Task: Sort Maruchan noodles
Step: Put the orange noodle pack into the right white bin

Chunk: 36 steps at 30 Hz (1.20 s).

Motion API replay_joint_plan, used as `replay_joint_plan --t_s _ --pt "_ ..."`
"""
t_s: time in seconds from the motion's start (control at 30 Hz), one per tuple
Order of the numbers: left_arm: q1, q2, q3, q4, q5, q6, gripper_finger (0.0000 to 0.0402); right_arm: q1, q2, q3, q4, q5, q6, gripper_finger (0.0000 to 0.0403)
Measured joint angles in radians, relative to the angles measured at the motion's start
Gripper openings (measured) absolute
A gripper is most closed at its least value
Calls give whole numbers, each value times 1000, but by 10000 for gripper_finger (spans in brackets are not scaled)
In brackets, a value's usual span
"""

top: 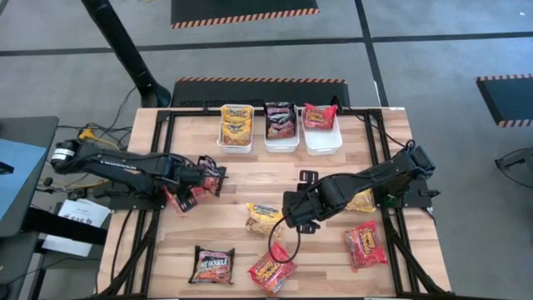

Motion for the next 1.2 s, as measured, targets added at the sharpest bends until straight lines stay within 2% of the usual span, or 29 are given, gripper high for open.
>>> replay_joint_plan --t_s 0.1,0.23,0.43,0.63,0.77,1.03,1.2 --pt "0 0 -25 30 -14 -15 208 2 0 0 0 2 2 205" --pt "0 0 -53 73 -90 -38 221 2 0 0 9 3 2 205" --pt "0 0 -119 150 -96 -81 226 7 0 0 18 3 2 205" --pt "0 -2 -130 124 -123 -114 222 7 0 0 28 3 2 205" --pt "0 0 -131 129 -133 -84 181 7 0 0 50 3 2 205" --pt "0 3 -133 147 -120 -31 21 -1 0 0 69 8 0 205" --pt "0 2 -132 170 -102 -2 4 -11 0 0 68 10 1 205"
